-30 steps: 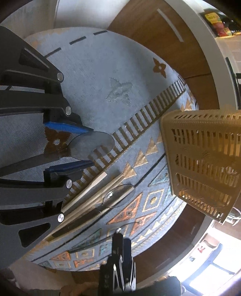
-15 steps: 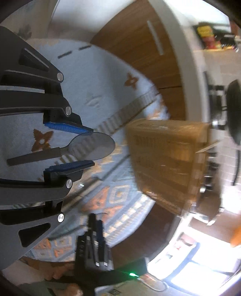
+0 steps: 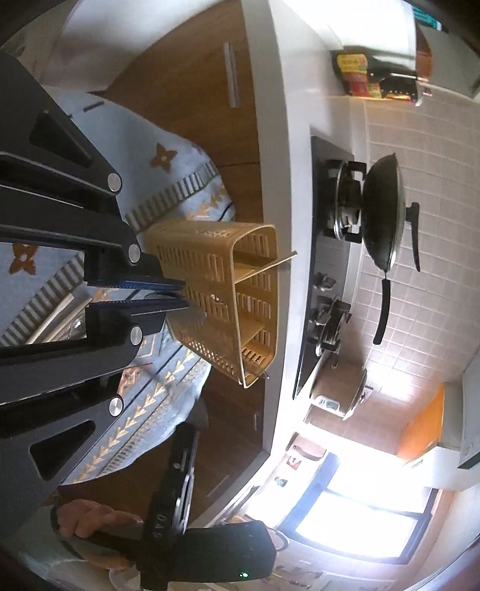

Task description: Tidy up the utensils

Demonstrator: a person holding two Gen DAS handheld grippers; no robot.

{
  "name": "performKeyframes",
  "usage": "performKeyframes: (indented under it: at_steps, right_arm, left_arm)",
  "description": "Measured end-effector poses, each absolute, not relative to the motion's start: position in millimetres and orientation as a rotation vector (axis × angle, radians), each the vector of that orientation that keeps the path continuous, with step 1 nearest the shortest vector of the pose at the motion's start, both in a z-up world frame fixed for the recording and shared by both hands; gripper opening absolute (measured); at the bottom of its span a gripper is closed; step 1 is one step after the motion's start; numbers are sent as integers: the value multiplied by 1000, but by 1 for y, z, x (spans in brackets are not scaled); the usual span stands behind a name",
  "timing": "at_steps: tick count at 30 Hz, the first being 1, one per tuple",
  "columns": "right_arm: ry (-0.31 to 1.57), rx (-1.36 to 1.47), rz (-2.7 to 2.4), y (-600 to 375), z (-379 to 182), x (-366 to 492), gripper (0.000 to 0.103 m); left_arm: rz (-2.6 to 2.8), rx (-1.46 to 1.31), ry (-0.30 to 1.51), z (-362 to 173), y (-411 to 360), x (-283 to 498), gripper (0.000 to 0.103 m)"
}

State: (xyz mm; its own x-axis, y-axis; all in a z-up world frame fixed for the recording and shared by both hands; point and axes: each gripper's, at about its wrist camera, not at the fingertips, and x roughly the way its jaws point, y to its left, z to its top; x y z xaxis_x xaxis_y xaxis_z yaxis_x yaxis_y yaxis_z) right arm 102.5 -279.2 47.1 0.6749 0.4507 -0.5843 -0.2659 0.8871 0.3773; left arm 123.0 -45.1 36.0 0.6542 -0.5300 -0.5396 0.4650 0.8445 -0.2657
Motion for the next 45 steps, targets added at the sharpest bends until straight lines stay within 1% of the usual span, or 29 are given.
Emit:
performKeyframes:
  at_steps: [6,10,11,12,13,14,15,18,21,26,29,31,32,33,34,35,36,37,39,40,41,42,45]
  right_arm:
    - [740,256,382,-278,39,109,6]
    - [781,218,343,-277,29,114,7]
    - [796,201,323,-277,26,115,10]
    - [823,185,312,-276,21,118,23]
    - [859,182,307,-276,14,123,33]
    - [875,186,294,-277,9,124,57]
    - [888,194,267,-280,4,126,65]
    - [923,153,222,-282,-7,128,64]
    - [984,179,169,-289,-21,137,64]
    - [1101,246,96,-290,-55,173,64]
    - [1146,312,83,-289,-71,190,63]
    - [1163,333,52,-288,-79,198,62]
    - [1150,329,34,-286,-80,200,62]
    - [1142,313,18,-283,-79,202,62]
    - [1140,304,11,-280,-79,203,62]
    - [1139,294,3,-276,-80,205,62]
    - [1132,276,-10,-272,-80,206,61]
    - [1127,254,-20,-268,-81,207,61]
    - [1108,204,-48,-258,-82,208,58]
    - [1094,165,-66,-252,-83,208,56]
    - [1083,127,-77,-247,-83,208,50]
    - [1079,99,-82,-241,-84,209,43]
    - [1066,38,-59,-232,-85,204,35]
  left_arm:
    - [-578,-96,621,35,-40,119,0]
    - [-582,-107,643,33,-37,123,0]
    - [-586,-114,650,32,-36,124,0]
    - [-589,-117,662,31,-34,125,0]
    - [-590,-121,672,30,-31,127,0]
    - [-601,-119,688,29,-28,129,0]
    - [-621,-118,717,28,-25,132,0]
    - [-699,-104,837,23,-16,143,0]
    - [-719,-69,995,5,-12,161,0]
    - [-712,-54,1115,-35,-19,189,0]
    - [-687,-18,1137,-55,-32,196,1]
    - [-672,-5,1155,-66,-40,201,4]
    - [-666,-1,1159,-68,-43,203,6]
    - [-657,6,1160,-71,-45,205,11]
    - [-645,15,1159,-74,-46,206,21]
    - [-637,13,1155,-74,-45,206,27]
    - [-628,5,1149,-75,-43,206,36]
    - [-620,-8,1145,-75,-40,207,38]
    - [-614,-57,1147,-75,-33,207,39]
    - [-611,-82,1151,-76,-33,208,42]
    - [-603,-112,1156,-77,-33,207,44]
    - [-597,-127,1159,-77,-34,207,49]
    - [-574,-130,1167,-78,-45,205,53]
